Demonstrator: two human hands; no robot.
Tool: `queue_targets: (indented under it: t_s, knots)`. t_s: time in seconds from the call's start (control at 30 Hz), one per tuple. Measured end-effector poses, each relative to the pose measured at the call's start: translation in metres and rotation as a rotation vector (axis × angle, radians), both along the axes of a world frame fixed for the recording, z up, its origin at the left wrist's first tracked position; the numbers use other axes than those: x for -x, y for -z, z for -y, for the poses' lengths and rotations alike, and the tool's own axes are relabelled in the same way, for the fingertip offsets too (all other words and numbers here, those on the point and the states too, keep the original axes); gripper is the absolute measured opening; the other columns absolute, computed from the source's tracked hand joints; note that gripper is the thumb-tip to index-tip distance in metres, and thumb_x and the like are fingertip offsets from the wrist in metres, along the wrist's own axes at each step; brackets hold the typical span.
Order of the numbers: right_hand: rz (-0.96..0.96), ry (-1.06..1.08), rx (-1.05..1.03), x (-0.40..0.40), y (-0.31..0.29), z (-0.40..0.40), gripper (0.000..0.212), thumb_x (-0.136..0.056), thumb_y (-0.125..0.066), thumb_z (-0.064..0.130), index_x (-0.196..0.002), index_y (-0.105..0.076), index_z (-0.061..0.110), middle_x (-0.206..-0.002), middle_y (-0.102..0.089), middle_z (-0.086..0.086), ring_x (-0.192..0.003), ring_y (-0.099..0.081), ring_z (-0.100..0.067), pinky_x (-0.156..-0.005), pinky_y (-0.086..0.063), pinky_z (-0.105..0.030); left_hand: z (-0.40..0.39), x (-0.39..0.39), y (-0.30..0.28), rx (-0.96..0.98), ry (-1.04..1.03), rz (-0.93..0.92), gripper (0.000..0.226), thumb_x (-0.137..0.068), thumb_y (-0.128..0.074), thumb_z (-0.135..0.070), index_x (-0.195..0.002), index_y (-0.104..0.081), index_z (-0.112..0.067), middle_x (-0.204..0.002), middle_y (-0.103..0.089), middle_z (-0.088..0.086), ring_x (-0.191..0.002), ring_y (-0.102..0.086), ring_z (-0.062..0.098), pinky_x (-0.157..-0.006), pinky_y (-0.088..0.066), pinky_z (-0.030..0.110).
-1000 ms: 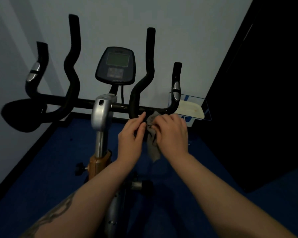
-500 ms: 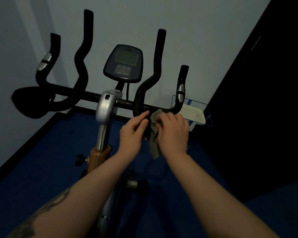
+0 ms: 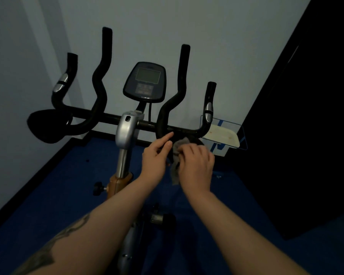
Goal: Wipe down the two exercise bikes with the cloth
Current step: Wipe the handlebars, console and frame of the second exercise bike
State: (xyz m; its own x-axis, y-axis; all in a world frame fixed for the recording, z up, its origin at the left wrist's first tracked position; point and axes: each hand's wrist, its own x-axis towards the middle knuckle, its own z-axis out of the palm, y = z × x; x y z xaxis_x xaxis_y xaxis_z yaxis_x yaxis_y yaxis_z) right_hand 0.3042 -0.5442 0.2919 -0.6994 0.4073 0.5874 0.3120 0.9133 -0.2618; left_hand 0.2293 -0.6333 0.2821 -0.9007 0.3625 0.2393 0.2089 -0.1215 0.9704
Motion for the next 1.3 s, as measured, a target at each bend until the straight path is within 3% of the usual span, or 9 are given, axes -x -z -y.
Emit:
queue_targets:
  t_s: [0.07, 0.17, 0.33, 0.5, 0.63, 0.73, 0.87, 1.07, 1.3]
  knots:
    - [0.072, -0.062, -0.076, 0.009, -0.012, -0.014, 0.013, -0.085, -0.065, 0.015, -0.097, -0.066, 0.022, -0.097, -0.065, 0.004, -0.095, -0.054, -0.021, -0.087, -0.027, -0.032, -0.002, -0.001, -0.001, 0.006, -0.020, -0.009, 0.030, -0.099, -0.053, -0.018, -0.120, -0.058, -0.037, -0.091, -0.068, 0.002, -0.063, -0.059, 0.004, -0.053, -0.049, 0.021]
    - [0.086, -0.009, 0.034, 0.026, -0.025, -0.020, 0.015, -0.092, -0.057, 0.020, -0.104, -0.064, 0.024, -0.104, -0.063, 0.006, -0.101, -0.050, -0.018, -0.088, -0.024, -0.030, -0.002, -0.002, -0.003, 0.007, -0.026, 0.002, 0.031, -0.099, -0.053, -0.016, -0.121, -0.057, -0.037, -0.084, -0.067, 0.002, -0.061, -0.057, 0.003, -0.052, -0.049, 0.021]
    - [-0.054, -0.004, 0.157, 0.009, 0.000, 0.013, 0.016, -0.088, -0.063, 0.016, -0.102, -0.068, 0.021, -0.101, -0.066, 0.002, -0.095, -0.054, -0.021, -0.081, -0.030, -0.031, -0.002, -0.002, -0.002, -0.021, 0.009, 0.045, 0.032, -0.099, -0.051, -0.014, -0.123, -0.056, -0.035, -0.115, -0.068, 0.008, -0.106, -0.064, 0.017, -0.092, -0.054, 0.037]
    - [0.035, -0.063, 0.093, 0.028, -0.025, -0.016, 0.017, -0.093, -0.056, 0.017, -0.104, -0.067, 0.024, -0.104, -0.065, 0.005, -0.096, -0.052, -0.018, -0.082, -0.023, -0.028, -0.004, -0.003, -0.002, 0.005, -0.011, 0.042, 0.033, -0.099, -0.051, -0.015, -0.128, -0.056, -0.029, -0.117, -0.067, 0.005, -0.107, -0.064, 0.021, -0.093, -0.052, 0.048]
    - [-0.047, -0.045, 0.150, 0.011, -0.007, 0.003, 0.016, -0.088, -0.063, 0.012, -0.100, -0.070, 0.019, -0.099, -0.066, -0.001, -0.093, -0.056, -0.024, -0.079, -0.029, -0.031, -0.001, 0.000, -0.002, 0.019, 0.011, 0.024, 0.033, -0.099, -0.052, -0.015, -0.123, -0.056, -0.036, -0.118, -0.067, 0.005, -0.111, -0.062, 0.016, -0.098, -0.051, 0.044]
    - [0.048, -0.163, 0.067, 0.016, -0.019, -0.020, 0.016, -0.089, -0.061, 0.010, -0.100, -0.071, 0.015, -0.099, -0.065, -0.004, -0.092, -0.055, -0.026, -0.079, -0.037, -0.035, -0.001, -0.002, -0.004, 0.028, -0.003, -0.002, 0.032, -0.098, -0.053, -0.018, -0.121, -0.055, -0.040, -0.115, -0.067, 0.003, -0.107, -0.064, 0.015, -0.094, -0.053, 0.042]
    - [0.047, -0.116, 0.130, 0.031, -0.034, -0.032, 0.019, -0.092, -0.059, 0.013, -0.106, -0.072, 0.016, -0.103, -0.065, -0.003, -0.098, -0.053, -0.023, -0.084, -0.036, -0.032, 0.001, 0.000, -0.004, 0.033, 0.004, -0.001, 0.032, -0.098, -0.053, -0.021, -0.119, -0.055, -0.045, -0.113, -0.068, 0.000, -0.106, -0.064, 0.015, -0.090, -0.055, 0.043]
    - [-0.026, -0.054, 0.076, 0.018, -0.011, -0.020, 0.031, -0.092, -0.059, 0.041, -0.115, -0.069, 0.023, -0.115, -0.063, 0.007, -0.110, -0.053, -0.016, -0.097, -0.023, -0.032, -0.001, 0.001, 0.000, 0.012, -0.001, -0.016, 0.031, -0.099, -0.052, -0.020, -0.121, -0.055, -0.041, -0.116, -0.065, -0.008, -0.105, -0.062, 0.004, -0.088, -0.055, 0.029]
    - [-0.049, -0.099, 0.058, 0.004, -0.004, -0.009, 0.010, -0.085, -0.070, 0.023, -0.094, -0.069, 0.021, -0.093, -0.065, 0.004, -0.090, -0.057, -0.019, -0.083, -0.032, -0.032, 0.001, 0.005, 0.002, 0.022, 0.026, -0.037, 0.032, -0.098, -0.053, -0.018, -0.124, -0.054, -0.037, -0.112, -0.062, -0.014, -0.105, -0.059, -0.003, -0.087, -0.048, 0.012]
